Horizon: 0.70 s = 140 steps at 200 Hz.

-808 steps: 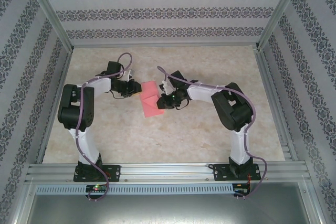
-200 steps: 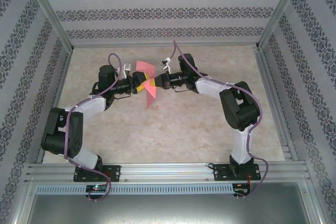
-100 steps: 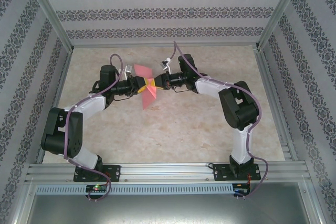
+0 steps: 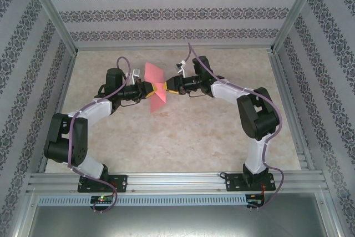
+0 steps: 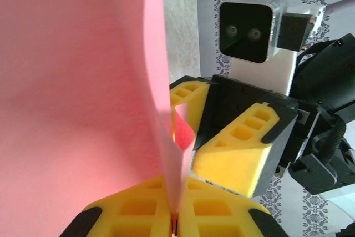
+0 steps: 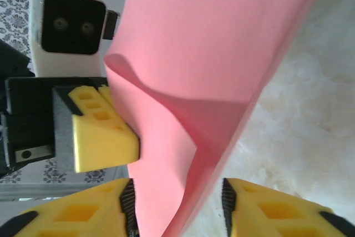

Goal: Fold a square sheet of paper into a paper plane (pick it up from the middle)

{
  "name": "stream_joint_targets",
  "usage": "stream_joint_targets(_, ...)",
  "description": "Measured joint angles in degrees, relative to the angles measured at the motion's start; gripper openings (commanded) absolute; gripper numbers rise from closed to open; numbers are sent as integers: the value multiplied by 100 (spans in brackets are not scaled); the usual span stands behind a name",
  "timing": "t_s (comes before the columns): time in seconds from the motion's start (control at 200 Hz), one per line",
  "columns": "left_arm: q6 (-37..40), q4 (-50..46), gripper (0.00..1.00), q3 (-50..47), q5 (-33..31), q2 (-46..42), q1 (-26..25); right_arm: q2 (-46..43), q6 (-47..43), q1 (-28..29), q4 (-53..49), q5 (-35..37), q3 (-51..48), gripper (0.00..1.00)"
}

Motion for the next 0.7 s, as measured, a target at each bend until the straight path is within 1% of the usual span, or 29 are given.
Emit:
stream_joint_targets(0.115, -59, 107, 10, 2, 22, 0, 0, -199, 85, -33, 109, 7, -188, 53)
stream_joint_targets(0.32, -227, 396, 10, 4, 92, 0, 0, -219, 870, 46, 684, -46, -713, 56)
stream_joint_targets(0.455, -321, 599, 10, 7, 118, 0, -17, -216, 1537, 138, 1386, -105, -876, 57)
stream_joint_targets(0.699, -437, 758, 10, 9, 131, 44, -85, -81, 2592, 232, 2640, -223, -977, 52)
